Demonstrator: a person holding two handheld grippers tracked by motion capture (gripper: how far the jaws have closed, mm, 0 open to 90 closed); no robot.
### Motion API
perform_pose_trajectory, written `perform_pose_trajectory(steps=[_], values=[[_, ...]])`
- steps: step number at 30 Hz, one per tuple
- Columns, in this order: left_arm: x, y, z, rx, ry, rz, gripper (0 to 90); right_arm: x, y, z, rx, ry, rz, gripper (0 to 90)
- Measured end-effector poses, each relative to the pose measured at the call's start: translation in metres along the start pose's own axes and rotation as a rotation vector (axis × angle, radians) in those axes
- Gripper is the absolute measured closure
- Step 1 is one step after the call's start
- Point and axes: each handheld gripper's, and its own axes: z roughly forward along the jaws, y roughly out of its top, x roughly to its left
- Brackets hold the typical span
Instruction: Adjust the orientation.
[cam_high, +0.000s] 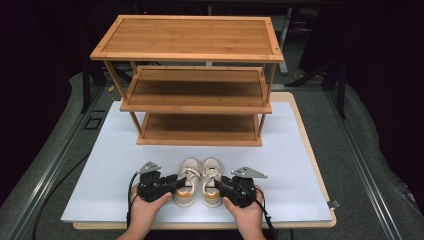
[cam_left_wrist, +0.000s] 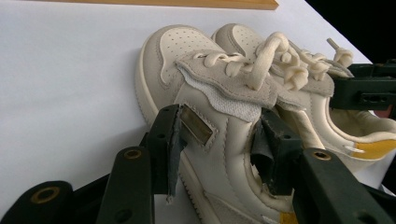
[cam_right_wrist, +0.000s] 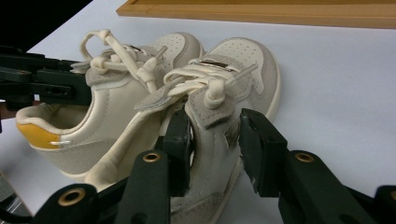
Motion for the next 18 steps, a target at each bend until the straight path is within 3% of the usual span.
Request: perform_pose_trajectory(steps=[5, 12, 18], values=[[0.0003, -0.0048, -0.005, 0.01, -0.036, -0.005, 54.0, 0.0008, -0.0022, -0.0041, 0.015, 0.027, -0.006, 64.2], [-0.001, -0.0073, -0.0064, 0.008, -0.041, -0.014, 54.0, 0.003, -0.0027, -0.006, 0.033, 0.038, -0.014, 63.6], [-0.0046, -0.0089, -0.0059, 0.007, -0.059, -0.04, 52.8, 0.0033, -0.0043, -0.005, 0.033, 0.1, 0.043, 61.3]])
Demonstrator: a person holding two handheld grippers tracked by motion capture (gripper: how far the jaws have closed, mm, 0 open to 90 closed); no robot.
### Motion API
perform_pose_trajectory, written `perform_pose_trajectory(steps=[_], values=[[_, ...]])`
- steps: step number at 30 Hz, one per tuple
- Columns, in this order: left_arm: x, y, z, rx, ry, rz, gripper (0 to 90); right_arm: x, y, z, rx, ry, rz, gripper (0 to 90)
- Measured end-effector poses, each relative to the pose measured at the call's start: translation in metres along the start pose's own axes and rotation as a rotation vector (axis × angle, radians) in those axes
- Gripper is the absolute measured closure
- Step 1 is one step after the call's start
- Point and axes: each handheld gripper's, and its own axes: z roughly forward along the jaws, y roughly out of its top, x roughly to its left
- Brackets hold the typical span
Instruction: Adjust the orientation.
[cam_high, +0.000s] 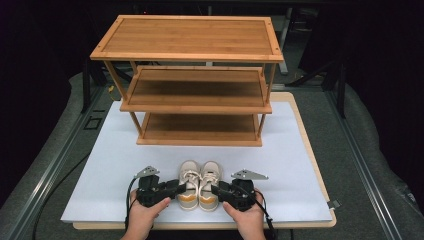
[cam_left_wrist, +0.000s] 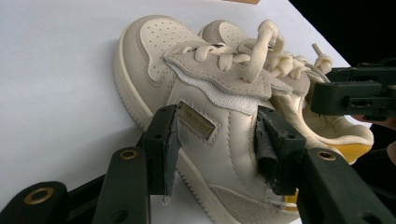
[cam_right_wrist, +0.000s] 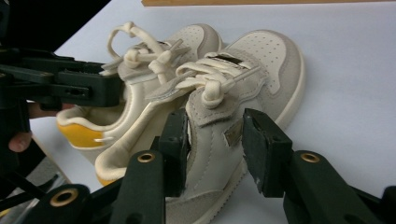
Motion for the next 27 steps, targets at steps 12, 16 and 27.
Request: perform_pose_trajectory(steps=[12, 16, 27], values=[[0.008, 0.01, 0.008, -0.013, 0.016, -0.001, 53.5, -0.002, 0.005, 0.009, -0.034, -0.014, 0.002, 61.5], [0.015, 0.021, 0.016, -0.018, 0.034, 0.007, 53.8, -0.008, 0.012, 0.018, -0.049, -0.016, 0.007, 61.1], [0.021, 0.019, 0.014, -0.044, 0.002, 0.025, 49.2, -0.011, 0.012, 0.019, -0.106, -0.018, -0.017, 50.5]])
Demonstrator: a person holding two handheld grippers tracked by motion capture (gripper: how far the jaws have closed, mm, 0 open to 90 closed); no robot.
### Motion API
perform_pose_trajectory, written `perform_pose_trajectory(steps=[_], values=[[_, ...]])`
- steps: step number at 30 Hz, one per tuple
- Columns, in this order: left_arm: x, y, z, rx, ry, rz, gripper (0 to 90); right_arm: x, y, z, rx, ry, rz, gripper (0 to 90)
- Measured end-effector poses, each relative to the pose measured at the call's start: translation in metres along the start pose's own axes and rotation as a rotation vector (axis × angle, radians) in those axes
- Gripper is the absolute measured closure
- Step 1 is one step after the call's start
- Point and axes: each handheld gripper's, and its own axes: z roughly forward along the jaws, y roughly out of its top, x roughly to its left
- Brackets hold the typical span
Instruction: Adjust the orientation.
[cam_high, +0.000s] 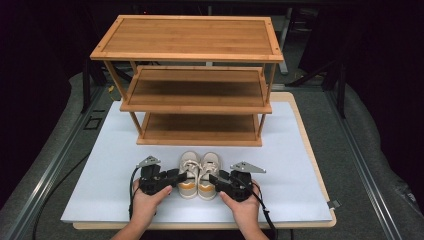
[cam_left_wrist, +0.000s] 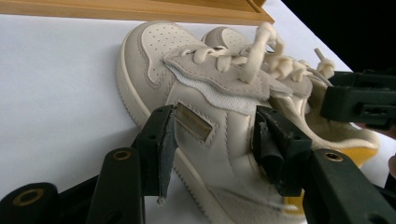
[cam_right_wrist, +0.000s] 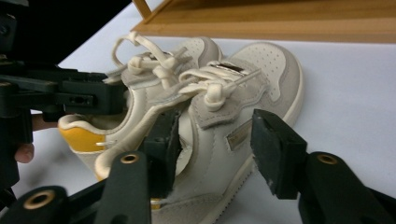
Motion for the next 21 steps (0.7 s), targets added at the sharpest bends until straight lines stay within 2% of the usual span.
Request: perform_pose_trajectory(steps=[3, 8, 16, 21], values=[[0.0, -0.001, -0.006, -0.013, 0.004, 0.012, 48.1, 0.0, -0.002, -0.007, -0.017, 0.006, -0.008, 49.2], [0.002, -0.004, -0.013, -0.033, 0.002, 0.002, 46.7, -0.003, -0.004, -0.014, -0.027, 0.009, -0.006, 47.8], [0.001, -0.007, -0.019, -0.051, 0.003, 0.003, 45.8, -0.002, -0.008, -0.015, -0.028, 0.005, -0.018, 46.5], [-0.001, -0.008, -0.018, -0.064, -0.001, -0.022, 44.8, 0.001, -0.009, -0.013, -0.048, 0.0, -0.014, 44.4]])
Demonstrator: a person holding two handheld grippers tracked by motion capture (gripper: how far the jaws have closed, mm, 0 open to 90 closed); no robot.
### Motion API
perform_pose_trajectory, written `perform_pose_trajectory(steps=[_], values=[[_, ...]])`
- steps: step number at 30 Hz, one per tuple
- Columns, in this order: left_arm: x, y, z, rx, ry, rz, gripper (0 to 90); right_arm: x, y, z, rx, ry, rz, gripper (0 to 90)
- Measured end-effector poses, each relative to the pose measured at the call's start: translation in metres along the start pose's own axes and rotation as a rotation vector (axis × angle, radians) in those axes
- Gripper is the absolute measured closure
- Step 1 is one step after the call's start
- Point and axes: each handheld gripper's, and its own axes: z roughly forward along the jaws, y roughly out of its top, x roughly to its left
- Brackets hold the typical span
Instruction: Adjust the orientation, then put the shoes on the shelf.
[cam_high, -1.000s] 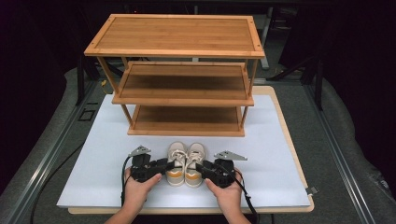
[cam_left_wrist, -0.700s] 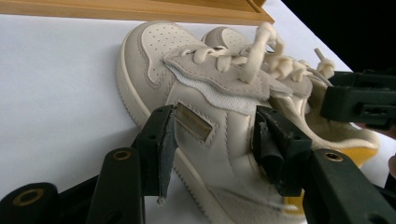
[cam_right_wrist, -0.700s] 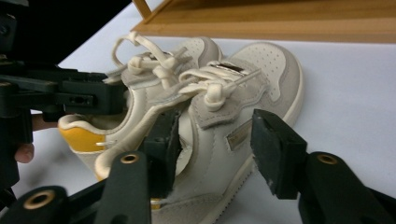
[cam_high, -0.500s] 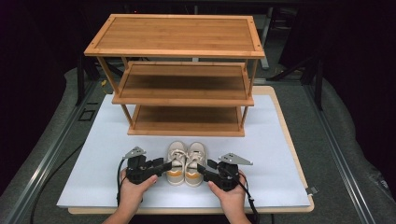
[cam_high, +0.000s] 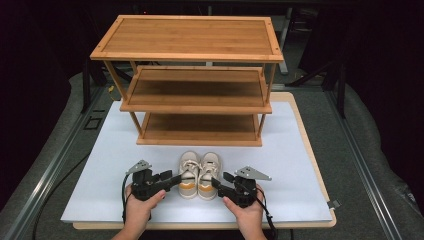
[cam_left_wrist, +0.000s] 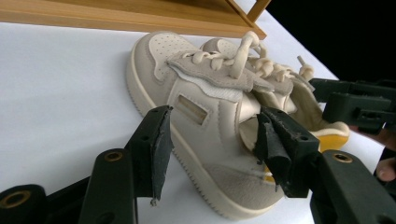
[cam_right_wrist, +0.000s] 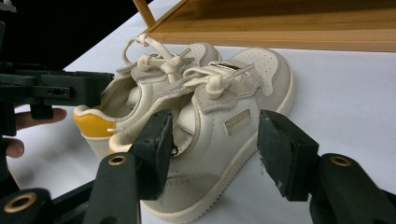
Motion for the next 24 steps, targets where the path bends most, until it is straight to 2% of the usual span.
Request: perform_pose_trajectory(steps=[5, 6, 10, 13, 14, 16, 17, 18, 19, 20, 21, 22, 23, 24], values=[[-0.003, 0.0, 0.004, -0.016, -0.007, -0.017, 43.5, 0.004, 0.001, 0.004, -0.014, -0.003, 0.025, 41.5], [-0.006, 0.0, 0.006, -0.022, -0.013, -0.03, 43.5, 0.005, 0.002, 0.007, -0.017, -0.008, 0.034, 41.2], [-0.01, 0.0, 0.008, -0.029, -0.016, -0.04, 43.8, 0.009, 0.001, 0.01, -0.019, 0.007, 0.073, 40.5], [-0.012, -0.001, 0.009, -0.035, -0.007, -0.04, 46.0, 0.012, 0.0, 0.013, -0.02, -0.018, 0.07, 40.1], [-0.014, -0.001, 0.009, -0.043, 0.011, -0.039, 47.1, 0.013, -0.001, 0.014, -0.028, -0.032, 0.083, 41.4], [-0.014, -0.002, 0.01, -0.05, 0.018, -0.04, 50.0, 0.013, -0.002, 0.013, -0.033, -0.051, 0.101, 44.0], [-0.015, -0.005, 0.011, -0.07, 0.034, -0.061, 50.3, 0.014, -0.003, 0.014, -0.046, -0.053, 0.109, 44.8], [-0.015, -0.005, 0.011, -0.07, 0.034, -0.061, 50.6, 0.014, -0.004, 0.013, -0.042, -0.058, 0.112, 45.4], [-0.016, -0.005, 0.012, -0.074, 0.045, -0.059, 50.6, 0.014, -0.004, 0.013, -0.042, -0.058, 0.112, 45.4], [-0.018, -0.007, 0.015, -0.08, 0.079, -0.045, 50.4, 0.016, -0.005, 0.015, -0.051, -0.075, 0.12, 47.2], [-0.018, -0.007, 0.015, -0.08, 0.079, -0.045, 50.2, 0.016, -0.005, 0.015, -0.051, -0.075, 0.12, 47.2], [-0.02, -0.008, 0.018, -0.095, 0.106, -0.043, 49.8, 0.015, -0.006, 0.016, -0.049, -0.096, 0.14, 50.4], [-0.02, -0.008, 0.018, -0.095, 0.106, -0.043, 49.0, 0.015, -0.006, 0.018, -0.047, -0.108, 0.155, 50.8], [-0.021, -0.009, 0.021, -0.105, 0.124, -0.042, 48.5, 0.015, -0.007, 0.02, -0.05, -0.115, 0.171, 51.3]])
